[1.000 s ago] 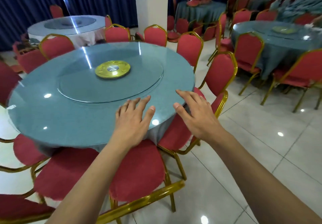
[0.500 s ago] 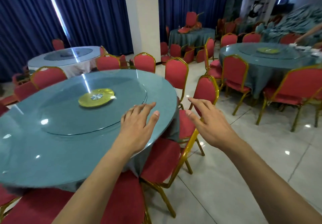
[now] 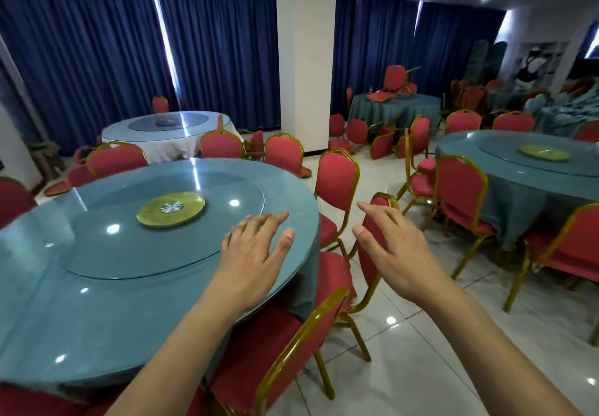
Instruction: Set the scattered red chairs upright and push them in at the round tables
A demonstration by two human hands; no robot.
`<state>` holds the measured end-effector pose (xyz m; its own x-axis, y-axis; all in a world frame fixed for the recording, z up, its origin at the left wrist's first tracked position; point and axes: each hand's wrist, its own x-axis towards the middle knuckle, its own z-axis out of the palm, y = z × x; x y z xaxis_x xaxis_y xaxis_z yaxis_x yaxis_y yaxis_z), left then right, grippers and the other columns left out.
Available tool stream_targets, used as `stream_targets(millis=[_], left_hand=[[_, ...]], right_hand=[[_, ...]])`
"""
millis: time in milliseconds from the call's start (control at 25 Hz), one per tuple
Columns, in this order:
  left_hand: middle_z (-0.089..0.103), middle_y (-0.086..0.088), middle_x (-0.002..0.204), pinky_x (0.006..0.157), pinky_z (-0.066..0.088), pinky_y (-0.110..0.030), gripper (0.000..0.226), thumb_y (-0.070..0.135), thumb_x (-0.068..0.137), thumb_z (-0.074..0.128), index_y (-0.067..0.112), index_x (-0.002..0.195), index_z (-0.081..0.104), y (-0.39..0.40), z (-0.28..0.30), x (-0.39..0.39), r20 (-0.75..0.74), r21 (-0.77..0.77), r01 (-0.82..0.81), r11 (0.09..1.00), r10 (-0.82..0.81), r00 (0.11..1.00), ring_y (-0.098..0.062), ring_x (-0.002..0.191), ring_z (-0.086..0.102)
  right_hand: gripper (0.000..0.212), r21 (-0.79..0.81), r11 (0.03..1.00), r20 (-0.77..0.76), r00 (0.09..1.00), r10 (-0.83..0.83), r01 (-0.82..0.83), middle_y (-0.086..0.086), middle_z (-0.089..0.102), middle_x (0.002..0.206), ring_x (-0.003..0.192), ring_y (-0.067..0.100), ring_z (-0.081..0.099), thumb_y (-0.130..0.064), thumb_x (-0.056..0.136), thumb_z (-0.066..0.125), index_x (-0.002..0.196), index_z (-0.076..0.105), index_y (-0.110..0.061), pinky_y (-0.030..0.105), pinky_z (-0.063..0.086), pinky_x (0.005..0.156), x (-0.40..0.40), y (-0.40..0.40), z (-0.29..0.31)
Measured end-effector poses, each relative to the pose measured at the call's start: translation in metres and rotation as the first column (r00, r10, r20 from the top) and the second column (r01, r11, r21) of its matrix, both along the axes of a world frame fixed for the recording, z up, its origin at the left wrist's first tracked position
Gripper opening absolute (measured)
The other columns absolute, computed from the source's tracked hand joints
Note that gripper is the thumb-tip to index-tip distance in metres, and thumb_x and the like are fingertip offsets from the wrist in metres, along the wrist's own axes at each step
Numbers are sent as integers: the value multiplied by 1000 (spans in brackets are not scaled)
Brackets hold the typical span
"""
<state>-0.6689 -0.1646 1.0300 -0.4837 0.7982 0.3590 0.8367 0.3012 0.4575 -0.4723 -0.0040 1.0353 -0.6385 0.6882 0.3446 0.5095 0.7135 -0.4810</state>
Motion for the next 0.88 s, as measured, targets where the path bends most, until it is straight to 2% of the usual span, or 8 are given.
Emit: stream_targets(millis=[280,480,640,880], left_hand=[[45,9,149,119,17,-42,73,71,89,10,41,149,38,150,0,0,70,34,9,999,-12,997,-16,146,25],[46,9,147,117,17,-40,73,69,88,9,40,148,40,274,10,-1,97,36,27,999,-31,995,-15,144,27],[47,9,146,119,21,-44,78,73,85,5,42,148,39,366,10,10,67,50,36,998,-39,997,-15,143,30],[49,8,142,118,25,-46,77,74,87,7,41,148,40,514,-6,31,99,31,26,999,-29,995,-17,140,35]], right_hand=[[59,-27,999,-20,999,40,-41,-12,39,152,140,13,36,-67,99,29,153,31,-45,52,32,117,-6,152,-5],[59,-59,998,-17,999,38,-39,-13,38,150,129,14,47,-69,99,28,154,30,-46,49,36,114,-11,269,12],[56,-52,999,-15,1000,14,-15,-15,35,152,138,9,35,-64,101,31,154,29,-46,34,27,112,6,357,23],[59,-76,996,-28,998,49,-51,-13,34,154,141,10,32,-65,99,30,155,29,-45,41,26,116,25,509,15]])
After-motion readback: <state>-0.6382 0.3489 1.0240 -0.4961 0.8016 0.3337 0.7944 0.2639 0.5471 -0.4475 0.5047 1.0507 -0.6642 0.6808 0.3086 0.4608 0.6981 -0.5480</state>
